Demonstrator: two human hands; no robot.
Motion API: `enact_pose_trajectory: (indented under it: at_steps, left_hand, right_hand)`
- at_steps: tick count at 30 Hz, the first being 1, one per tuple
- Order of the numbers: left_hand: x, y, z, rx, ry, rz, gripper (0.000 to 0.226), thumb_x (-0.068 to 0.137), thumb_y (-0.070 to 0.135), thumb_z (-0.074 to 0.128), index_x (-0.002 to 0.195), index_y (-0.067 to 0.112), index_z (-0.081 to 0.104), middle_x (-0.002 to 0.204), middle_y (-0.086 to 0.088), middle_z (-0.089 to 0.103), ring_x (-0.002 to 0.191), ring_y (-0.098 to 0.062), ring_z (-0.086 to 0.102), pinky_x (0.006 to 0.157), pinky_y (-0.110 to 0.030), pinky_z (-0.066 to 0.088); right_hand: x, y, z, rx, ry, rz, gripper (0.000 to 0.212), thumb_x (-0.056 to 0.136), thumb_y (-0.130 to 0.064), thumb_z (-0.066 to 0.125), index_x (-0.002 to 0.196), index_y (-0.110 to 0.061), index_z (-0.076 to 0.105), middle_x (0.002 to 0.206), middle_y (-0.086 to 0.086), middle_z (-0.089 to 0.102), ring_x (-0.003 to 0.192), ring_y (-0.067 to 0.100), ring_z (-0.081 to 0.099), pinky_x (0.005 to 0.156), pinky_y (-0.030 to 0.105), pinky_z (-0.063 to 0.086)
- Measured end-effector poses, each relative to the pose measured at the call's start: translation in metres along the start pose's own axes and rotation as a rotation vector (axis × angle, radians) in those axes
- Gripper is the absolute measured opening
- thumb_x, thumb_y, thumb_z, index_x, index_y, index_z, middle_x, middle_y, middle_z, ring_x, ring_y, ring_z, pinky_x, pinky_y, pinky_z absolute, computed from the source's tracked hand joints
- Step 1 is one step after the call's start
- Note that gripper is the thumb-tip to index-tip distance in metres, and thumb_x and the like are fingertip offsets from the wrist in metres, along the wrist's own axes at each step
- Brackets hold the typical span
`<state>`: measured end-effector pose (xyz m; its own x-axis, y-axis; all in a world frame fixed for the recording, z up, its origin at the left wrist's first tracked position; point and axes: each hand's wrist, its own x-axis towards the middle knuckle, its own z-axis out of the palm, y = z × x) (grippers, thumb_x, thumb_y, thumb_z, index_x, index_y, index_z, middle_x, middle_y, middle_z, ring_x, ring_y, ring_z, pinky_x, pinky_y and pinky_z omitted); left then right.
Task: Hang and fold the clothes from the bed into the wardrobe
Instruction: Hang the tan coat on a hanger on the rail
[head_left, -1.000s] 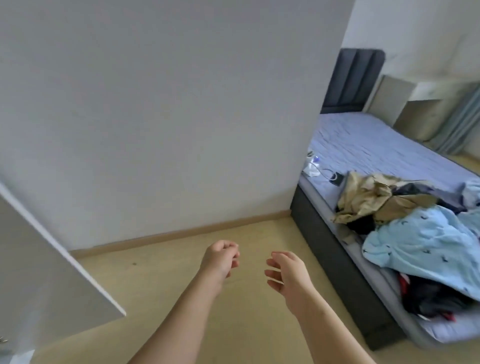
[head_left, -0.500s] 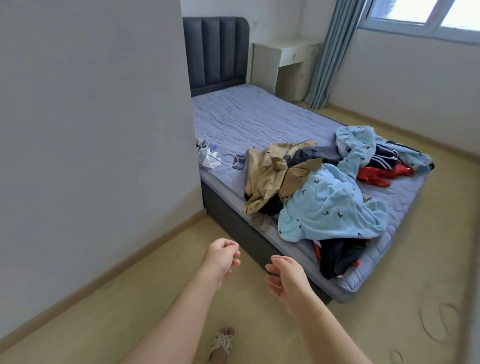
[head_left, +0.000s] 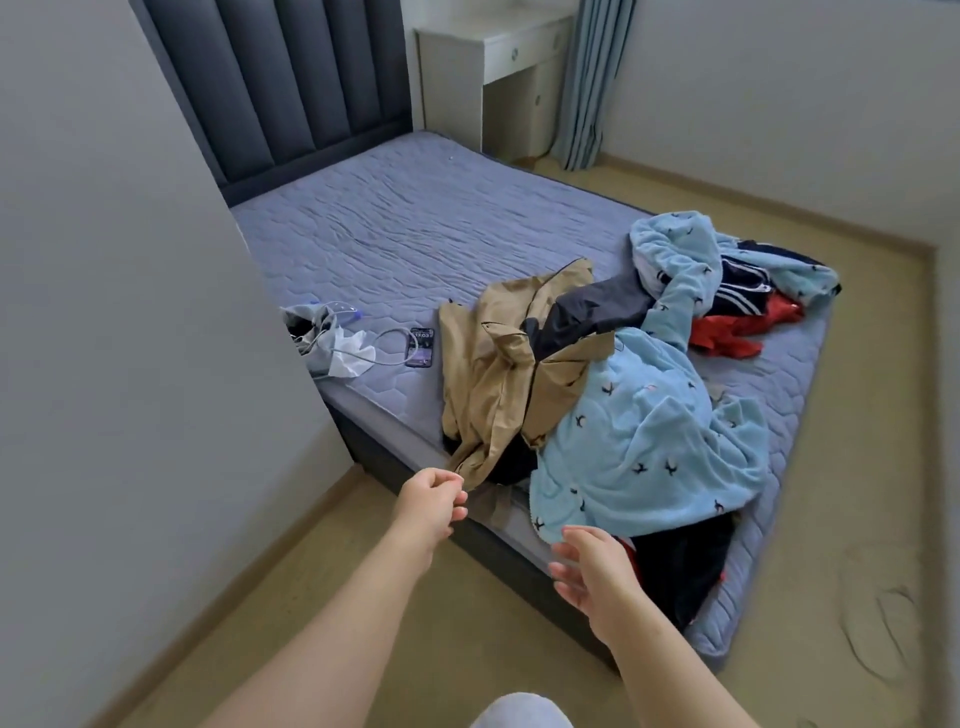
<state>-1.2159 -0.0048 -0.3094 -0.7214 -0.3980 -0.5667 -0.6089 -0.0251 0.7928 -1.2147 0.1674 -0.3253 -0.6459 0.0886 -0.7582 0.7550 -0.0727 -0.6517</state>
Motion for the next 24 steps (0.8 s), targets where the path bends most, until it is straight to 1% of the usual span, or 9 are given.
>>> enact_pose_trajectory:
  at_steps: [2, 4, 7, 11, 13, 16, 20, 22, 24]
  left_hand:
    - [0.025, 0.013, 0.015, 0.021, 0.011, -0.008, 0.014, 0.095, 0.017, 0.045, 0.096, 0.016, 0.059, 0.086, -0.001, 0.062, 0.067, -0.011, 0.055, 0.054, -0.020, 0.041]
    - [0.051, 0.025, 0.032, 0.030, 0.018, -0.013, 0.014, 0.095, 0.017, 0.045, 0.097, 0.016, 0.059, 0.087, -0.003, 0.062, 0.067, -0.011, 0.054, 0.054, -0.020, 0.040]
    - [0.090, 0.044, 0.056, 0.042, 0.038, -0.062, 0.014, 0.096, 0.016, 0.045, 0.094, 0.016, 0.059, 0.084, -0.003, 0.061, 0.065, -0.011, 0.053, 0.051, -0.018, 0.039]
    - [0.142, 0.063, 0.081, 0.068, 0.097, -0.130, 0.014, 0.095, 0.015, 0.046, 0.090, 0.017, 0.058, 0.079, -0.001, 0.060, 0.060, -0.011, 0.051, 0.048, -0.017, 0.039]
    - [0.167, 0.067, 0.091, 0.084, 0.105, -0.163, 0.013, 0.095, 0.015, 0.046, 0.090, 0.016, 0.059, 0.079, -0.002, 0.059, 0.061, -0.012, 0.050, 0.050, -0.019, 0.039]
    - [0.199, 0.066, 0.103, 0.127, 0.098, -0.200, 0.015, 0.094, 0.016, 0.046, 0.084, 0.019, 0.058, 0.080, -0.001, 0.059, 0.062, -0.012, 0.052, 0.051, -0.021, 0.039]
    - [0.235, 0.052, 0.114, 0.206, 0.088, -0.261, 0.017, 0.094, 0.016, 0.045, 0.082, 0.021, 0.056, 0.083, -0.003, 0.060, 0.063, -0.013, 0.052, 0.052, -0.022, 0.040]
    - [0.252, 0.043, 0.120, 0.257, 0.066, -0.283, 0.019, 0.093, 0.014, 0.045, 0.080, 0.021, 0.057, 0.084, -0.004, 0.061, 0.065, -0.016, 0.052, 0.055, -0.025, 0.041]
    - [0.269, 0.034, 0.125, 0.364, 0.064, -0.286, 0.019, 0.091, 0.014, 0.045, 0.078, 0.023, 0.056, 0.086, -0.002, 0.062, 0.073, -0.019, 0.057, 0.068, -0.029, 0.047]
  right_hand:
    - [0.025, -0.020, -0.001, -0.029, 0.009, 0.013, 0.012, 0.095, -0.010, 0.046, 0.088, -0.014, 0.055, 0.081, 0.008, 0.057, 0.060, 0.017, 0.050, 0.053, 0.026, 0.041]
    - [0.056, -0.043, -0.001, -0.015, -0.014, 0.014, 0.013, 0.095, -0.008, 0.044, 0.087, -0.013, 0.054, 0.082, 0.009, 0.055, 0.060, 0.018, 0.048, 0.052, 0.026, 0.037]
    - [0.106, -0.076, -0.003, -0.043, -0.037, 0.034, 0.012, 0.096, -0.009, 0.043, 0.091, -0.010, 0.054, 0.085, 0.010, 0.054, 0.059, 0.017, 0.046, 0.052, 0.025, 0.034]
    - [0.172, -0.109, -0.003, -0.130, -0.059, 0.065, 0.013, 0.096, -0.011, 0.043, 0.089, -0.013, 0.054, 0.085, 0.008, 0.054, 0.063, 0.017, 0.049, 0.053, 0.026, 0.038]
    - [0.198, -0.119, 0.000, -0.162, -0.056, 0.092, 0.014, 0.096, -0.012, 0.042, 0.087, -0.014, 0.053, 0.085, 0.007, 0.054, 0.063, 0.017, 0.050, 0.054, 0.026, 0.039]
    - [0.228, -0.127, 0.006, -0.208, -0.076, 0.139, 0.015, 0.096, -0.012, 0.040, 0.086, -0.015, 0.052, 0.084, 0.007, 0.053, 0.062, 0.016, 0.049, 0.054, 0.027, 0.038]
    - [0.257, -0.132, 0.015, -0.234, -0.085, 0.191, 0.013, 0.096, -0.012, 0.040, 0.091, -0.014, 0.052, 0.084, 0.005, 0.052, 0.062, 0.015, 0.048, 0.053, 0.025, 0.038]
    - [0.271, -0.131, 0.018, -0.229, -0.074, 0.209, 0.013, 0.096, -0.013, 0.040, 0.089, -0.016, 0.051, 0.084, 0.004, 0.052, 0.063, 0.015, 0.050, 0.053, 0.024, 0.039]
    - [0.284, -0.129, 0.020, -0.230, -0.065, 0.237, 0.013, 0.097, -0.016, 0.041, 0.088, -0.017, 0.050, 0.084, 0.003, 0.053, 0.066, 0.015, 0.052, 0.053, 0.024, 0.041]
